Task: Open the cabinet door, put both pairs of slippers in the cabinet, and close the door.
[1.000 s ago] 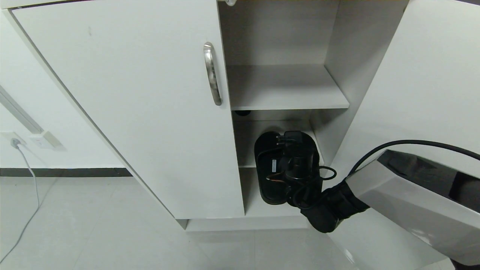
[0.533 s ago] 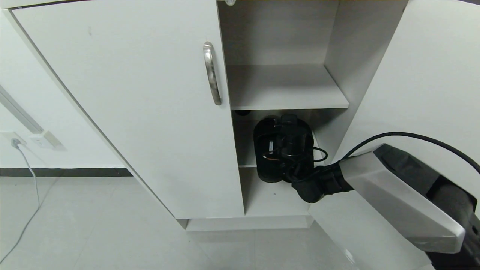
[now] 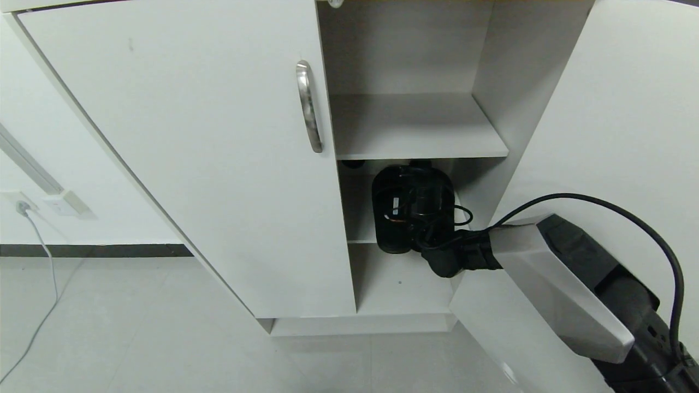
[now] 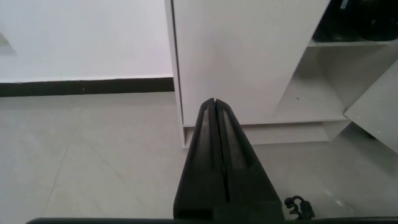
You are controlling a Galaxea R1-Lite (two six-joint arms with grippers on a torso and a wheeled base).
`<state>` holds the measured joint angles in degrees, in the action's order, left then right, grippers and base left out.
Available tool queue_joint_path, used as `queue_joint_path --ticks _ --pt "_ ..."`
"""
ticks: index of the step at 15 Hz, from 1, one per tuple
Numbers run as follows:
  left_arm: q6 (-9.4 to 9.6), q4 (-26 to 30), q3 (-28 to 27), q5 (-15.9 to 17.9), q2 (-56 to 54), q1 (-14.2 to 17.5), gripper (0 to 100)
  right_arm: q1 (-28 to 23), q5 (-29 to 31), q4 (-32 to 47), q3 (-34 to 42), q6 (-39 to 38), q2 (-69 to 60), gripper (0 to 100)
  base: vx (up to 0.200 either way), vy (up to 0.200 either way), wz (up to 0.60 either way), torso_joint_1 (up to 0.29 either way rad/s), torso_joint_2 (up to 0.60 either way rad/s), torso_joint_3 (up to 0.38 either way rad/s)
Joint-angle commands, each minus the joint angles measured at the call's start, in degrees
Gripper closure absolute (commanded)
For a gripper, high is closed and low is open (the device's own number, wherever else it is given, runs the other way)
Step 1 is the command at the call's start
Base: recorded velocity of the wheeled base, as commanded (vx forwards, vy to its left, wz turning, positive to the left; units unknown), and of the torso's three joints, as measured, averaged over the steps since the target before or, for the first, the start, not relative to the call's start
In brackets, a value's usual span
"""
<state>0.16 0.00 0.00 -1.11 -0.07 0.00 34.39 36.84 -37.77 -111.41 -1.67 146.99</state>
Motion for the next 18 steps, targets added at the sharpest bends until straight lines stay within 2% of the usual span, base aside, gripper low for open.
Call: queue_joint_path --ticks 1,18 --pt "-0.25 0.0 0.0 0.0 0.1 0.0 100 -0.2 0.0 -0.1 -1.1 0.0 1.3 100 0.000 0.000 0.00 0.000 0.00 0.000" --pt "-0.42 0.0 0.0 0.0 0.1 0.0 100 -0.6 0.0 1.3 -3.0 0.0 3.3 100 0.000 0.000 0.00 0.000 0.00 0.000"
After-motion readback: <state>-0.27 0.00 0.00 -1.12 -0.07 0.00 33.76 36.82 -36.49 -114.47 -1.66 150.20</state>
